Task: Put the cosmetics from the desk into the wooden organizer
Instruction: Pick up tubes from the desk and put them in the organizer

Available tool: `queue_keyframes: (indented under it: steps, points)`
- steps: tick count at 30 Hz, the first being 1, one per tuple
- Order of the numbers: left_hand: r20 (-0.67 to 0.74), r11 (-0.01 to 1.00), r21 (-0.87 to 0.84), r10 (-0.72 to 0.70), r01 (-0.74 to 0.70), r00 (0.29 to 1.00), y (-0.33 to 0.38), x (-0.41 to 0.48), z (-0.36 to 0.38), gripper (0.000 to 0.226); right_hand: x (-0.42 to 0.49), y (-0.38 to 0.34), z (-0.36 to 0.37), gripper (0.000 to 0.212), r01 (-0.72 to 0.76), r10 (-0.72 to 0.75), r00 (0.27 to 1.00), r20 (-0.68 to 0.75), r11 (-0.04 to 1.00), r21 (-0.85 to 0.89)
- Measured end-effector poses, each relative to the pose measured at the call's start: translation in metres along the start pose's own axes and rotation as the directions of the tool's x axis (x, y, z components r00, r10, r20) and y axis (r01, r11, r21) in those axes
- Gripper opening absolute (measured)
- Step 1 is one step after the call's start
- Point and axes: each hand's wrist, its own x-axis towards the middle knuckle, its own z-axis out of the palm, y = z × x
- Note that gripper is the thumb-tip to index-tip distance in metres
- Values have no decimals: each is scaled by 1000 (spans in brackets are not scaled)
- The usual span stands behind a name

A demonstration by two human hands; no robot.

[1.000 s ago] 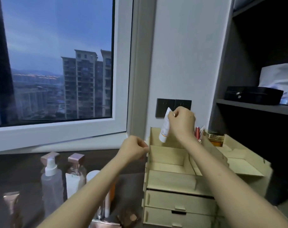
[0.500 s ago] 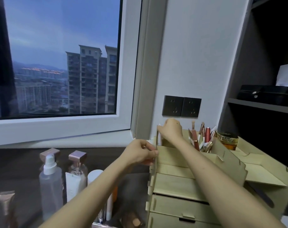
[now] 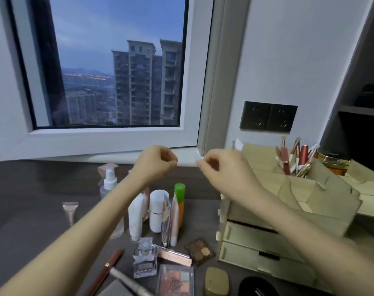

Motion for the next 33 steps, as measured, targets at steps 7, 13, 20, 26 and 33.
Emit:
queue_keyframes:
  steps: [7,13,20,26,33]
  points:
    - [265,943,325,-10,-79,964,-18,-29,-4,19,-23,-4,80,26,-180,205,934,294,978,-109]
    - [257,853,497,31,-159,966,-32,-31,-6,39,-24,-3,93,31,-241,255,937,239,967,-84]
    - [327,647,745,-140,-164,934,-53,-36,-20,35,-29,-13,85,30,-148,171,974,146,977,-156]
    - [294,710,678,-24,-191,956,-52,-46,-33,29,-32,-9,79,28,-167,186,978,94,970,-178]
    - [190,784,598,67,-170,980,-40,-60,-55,13,-26,-7,93,37,-289,295,936,194,955,-59]
